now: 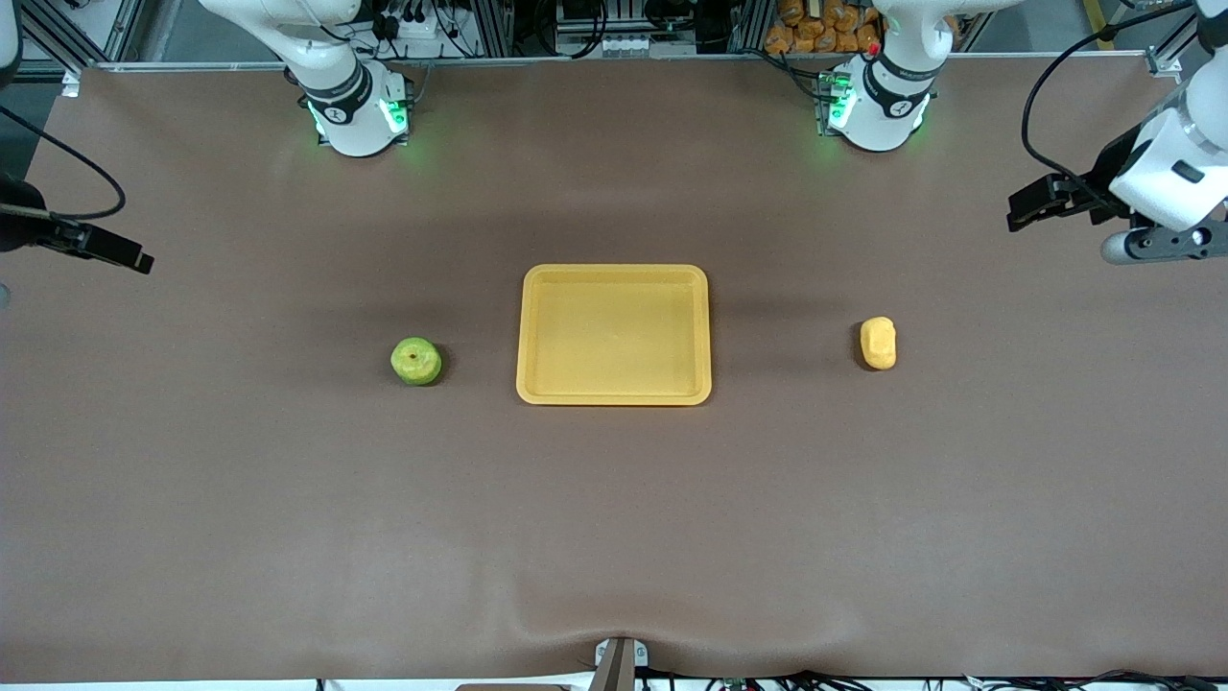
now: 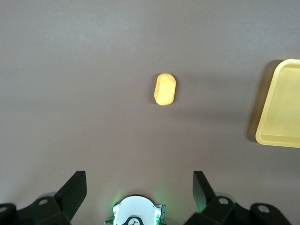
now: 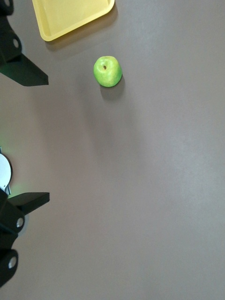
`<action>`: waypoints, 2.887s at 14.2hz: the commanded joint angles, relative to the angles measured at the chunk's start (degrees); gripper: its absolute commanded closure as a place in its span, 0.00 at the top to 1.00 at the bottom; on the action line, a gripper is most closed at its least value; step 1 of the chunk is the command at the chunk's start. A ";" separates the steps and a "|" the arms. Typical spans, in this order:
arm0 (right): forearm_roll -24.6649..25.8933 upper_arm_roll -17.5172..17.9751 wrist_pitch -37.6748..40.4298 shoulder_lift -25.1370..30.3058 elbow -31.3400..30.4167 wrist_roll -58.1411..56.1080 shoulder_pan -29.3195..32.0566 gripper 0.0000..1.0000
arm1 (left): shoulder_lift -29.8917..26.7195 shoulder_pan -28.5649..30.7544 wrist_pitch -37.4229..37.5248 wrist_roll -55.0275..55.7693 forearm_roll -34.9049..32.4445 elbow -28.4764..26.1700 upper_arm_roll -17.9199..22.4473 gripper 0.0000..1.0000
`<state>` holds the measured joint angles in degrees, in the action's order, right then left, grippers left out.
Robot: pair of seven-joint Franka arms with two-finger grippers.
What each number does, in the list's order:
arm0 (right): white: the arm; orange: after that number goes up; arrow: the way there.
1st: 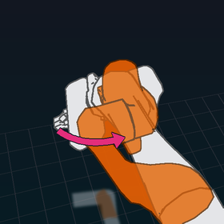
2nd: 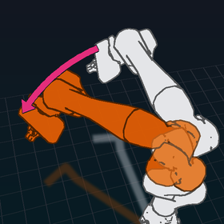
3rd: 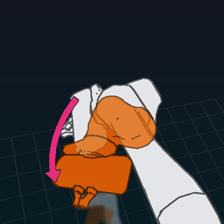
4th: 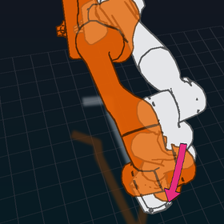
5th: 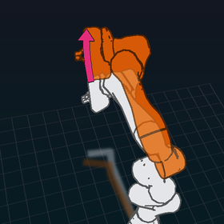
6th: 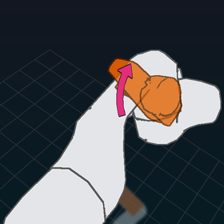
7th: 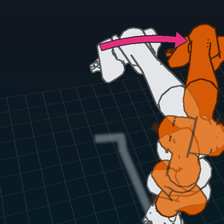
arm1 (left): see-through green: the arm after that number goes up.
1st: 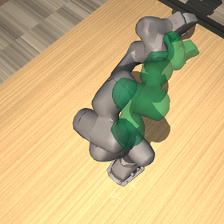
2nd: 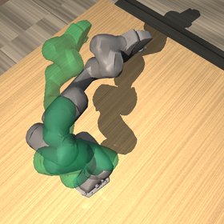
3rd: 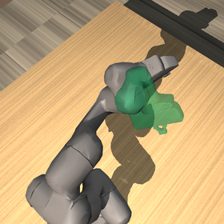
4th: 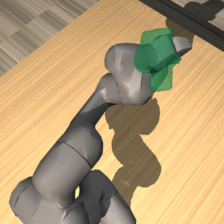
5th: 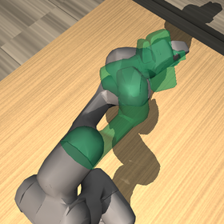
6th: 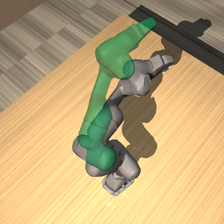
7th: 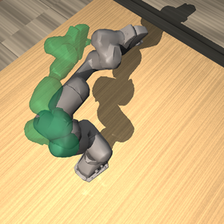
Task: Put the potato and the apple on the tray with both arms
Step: 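Reach the right gripper to the apple while the left gripper reaches the potato, then close the right gripper on the apple while the left gripper grasps the potato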
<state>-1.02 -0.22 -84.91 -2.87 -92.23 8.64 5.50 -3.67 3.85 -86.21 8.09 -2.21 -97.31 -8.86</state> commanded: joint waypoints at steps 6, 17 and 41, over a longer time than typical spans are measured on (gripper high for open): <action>-0.29 0.83 -2.27 -9.06 1.61 -0.81 -0.93 1.00 | -1.16 0.72 -9.84 -1.41 1.07 -9.91 -0.54 1.00; -3.63 0.83 -5.80 -19.44 4.34 0.33 -4.53 1.00 | -1.16 0.45 -35.57 -1.41 0.28 -30.11 -2.91 1.00; -5.66 0.74 -31.99 -23.40 -13.15 20.54 -20.00 1.00 | 18.87 0.72 -68.65 -1.32 0.19 -39.36 -2.74 0.87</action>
<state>-6.66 0.91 -116.19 -25.76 -105.07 27.81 -13.77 14.38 4.05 -153.79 8.03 -2.22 -136.75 -11.49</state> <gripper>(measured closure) 0.000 0.097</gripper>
